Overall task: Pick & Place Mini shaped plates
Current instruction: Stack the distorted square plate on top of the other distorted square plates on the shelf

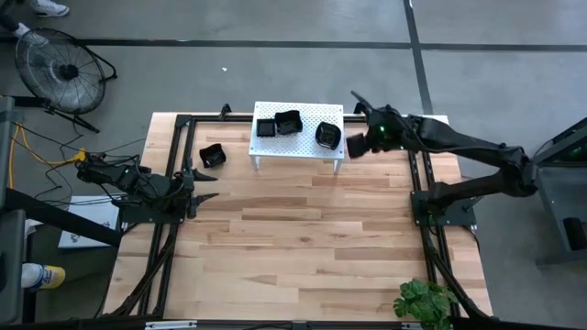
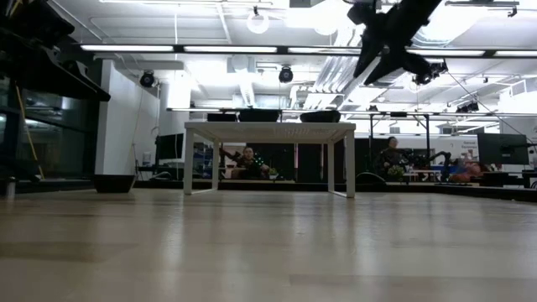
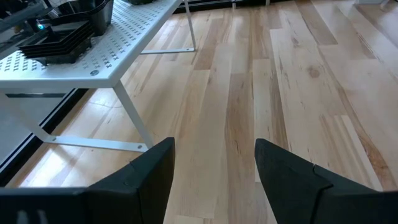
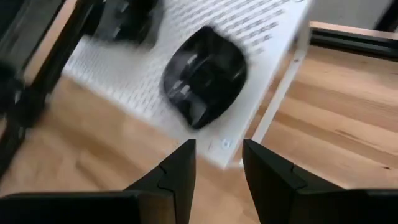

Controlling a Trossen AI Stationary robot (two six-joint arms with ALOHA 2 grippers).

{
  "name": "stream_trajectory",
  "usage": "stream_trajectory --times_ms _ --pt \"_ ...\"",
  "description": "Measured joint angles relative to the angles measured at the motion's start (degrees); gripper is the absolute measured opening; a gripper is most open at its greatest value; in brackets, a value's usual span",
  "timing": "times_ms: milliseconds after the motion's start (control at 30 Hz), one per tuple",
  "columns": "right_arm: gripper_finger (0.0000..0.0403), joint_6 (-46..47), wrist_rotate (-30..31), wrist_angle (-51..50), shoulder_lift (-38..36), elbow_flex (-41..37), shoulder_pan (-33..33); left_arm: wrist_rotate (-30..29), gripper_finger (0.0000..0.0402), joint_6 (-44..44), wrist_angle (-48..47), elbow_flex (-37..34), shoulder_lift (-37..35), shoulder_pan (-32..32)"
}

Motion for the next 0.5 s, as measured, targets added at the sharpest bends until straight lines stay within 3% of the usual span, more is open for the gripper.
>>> stream_trajectory --times_ms 167,367,500 --pt "0.0126 -6.03 -1.32 3.4 -2.43 -2.17 8.04 0.0 0.0218 0.01 0.0 0.0 0.0 0.0" --pt "0.0126 -6.05 -5.1 31.07 -8.98 -18.86 16.27 0.0 0.0218 0.01 0.0 0.0 -0.01 0.0" --pt "0.0126 -5.41 -5.01 41.49 -13.21 -28.69 17.33 0.0 0.0218 0.02 0.0 0.0 0.0 0.01"
